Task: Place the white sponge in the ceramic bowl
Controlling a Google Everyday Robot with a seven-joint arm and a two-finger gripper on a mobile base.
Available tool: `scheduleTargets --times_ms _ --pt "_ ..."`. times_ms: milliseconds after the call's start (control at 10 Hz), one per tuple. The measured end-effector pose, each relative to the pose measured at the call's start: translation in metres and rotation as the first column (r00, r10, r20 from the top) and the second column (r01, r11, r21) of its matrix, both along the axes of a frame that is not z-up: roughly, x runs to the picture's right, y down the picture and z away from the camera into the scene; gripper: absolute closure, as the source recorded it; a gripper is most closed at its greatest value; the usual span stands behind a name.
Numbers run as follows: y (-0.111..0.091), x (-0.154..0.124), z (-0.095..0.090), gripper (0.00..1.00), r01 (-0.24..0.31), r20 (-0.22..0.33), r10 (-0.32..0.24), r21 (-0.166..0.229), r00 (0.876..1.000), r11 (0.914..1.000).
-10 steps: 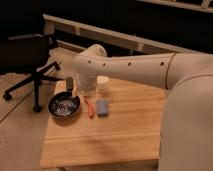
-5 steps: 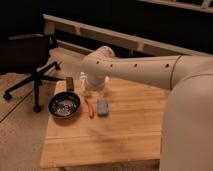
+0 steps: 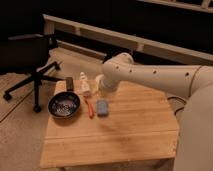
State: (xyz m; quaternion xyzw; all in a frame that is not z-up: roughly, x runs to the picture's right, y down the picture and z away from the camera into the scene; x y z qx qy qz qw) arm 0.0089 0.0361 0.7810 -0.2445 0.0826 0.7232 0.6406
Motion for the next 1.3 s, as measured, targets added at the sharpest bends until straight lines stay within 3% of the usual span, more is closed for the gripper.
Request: scheduleTargets --times_ms 500,900,1100,1300 --pt "0.004 -0.001 0.005 0.35 -0.003 -0.001 0.002 -0.015 1.000 0.9999" --pt "0.025 0.021 0.046 0.35 -0.040 -0.079 0.030 -0.127 0.996 0.9911" --pt "0.034 0.010 0.061 0.35 -0.057 -0.068 0.046 -0.170 0.997 0.9839" --pt "0.048 -0.008 0.075 0.35 -0.106 -0.031 0.101 -0.233 0.994 0.9668"
